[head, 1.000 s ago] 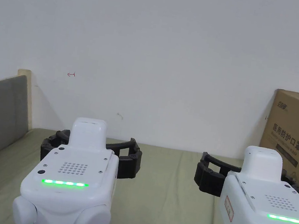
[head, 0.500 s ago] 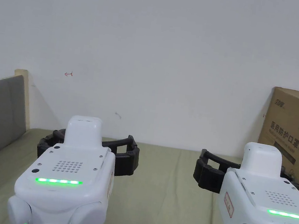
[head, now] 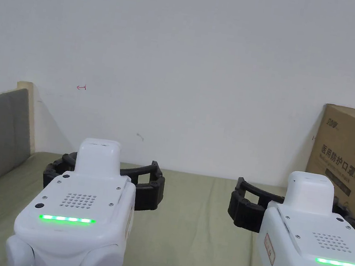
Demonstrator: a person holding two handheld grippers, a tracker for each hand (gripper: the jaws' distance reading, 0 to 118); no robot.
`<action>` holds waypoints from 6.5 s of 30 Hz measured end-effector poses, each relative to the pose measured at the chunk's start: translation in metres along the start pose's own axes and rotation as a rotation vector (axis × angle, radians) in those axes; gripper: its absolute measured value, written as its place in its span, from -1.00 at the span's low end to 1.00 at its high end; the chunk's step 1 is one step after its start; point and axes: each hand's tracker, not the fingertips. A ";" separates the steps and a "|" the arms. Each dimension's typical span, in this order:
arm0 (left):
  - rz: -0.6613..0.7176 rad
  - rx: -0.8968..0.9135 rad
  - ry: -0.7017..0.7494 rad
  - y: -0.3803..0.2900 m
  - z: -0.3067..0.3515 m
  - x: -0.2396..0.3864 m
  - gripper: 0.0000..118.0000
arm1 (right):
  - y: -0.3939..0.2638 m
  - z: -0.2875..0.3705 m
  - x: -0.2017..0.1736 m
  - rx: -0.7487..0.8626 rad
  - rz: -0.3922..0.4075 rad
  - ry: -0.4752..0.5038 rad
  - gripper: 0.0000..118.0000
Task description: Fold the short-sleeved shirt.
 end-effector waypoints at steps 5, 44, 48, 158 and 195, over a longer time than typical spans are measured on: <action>-0.030 -0.005 0.018 0.000 0.000 0.001 0.92 | 0.000 -0.001 0.000 -0.002 0.001 0.010 0.98; 0.058 -0.187 0.481 -0.048 0.070 -0.221 -1.00 | -0.058 -0.032 -0.224 -0.202 0.031 0.555 -1.00; 0.085 -0.229 0.524 -0.064 0.088 -0.256 -1.00 | -0.073 -0.028 -0.283 -0.253 0.044 0.667 -1.00; 0.200 -1.217 -0.253 -0.266 -0.049 -0.006 0.68 | -0.159 0.008 0.127 -0.611 -0.158 -0.046 -1.00; 0.137 -0.988 -0.273 -0.232 -0.013 -0.025 -0.98 | -0.304 -0.044 0.246 -1.221 -0.185 -0.056 -0.14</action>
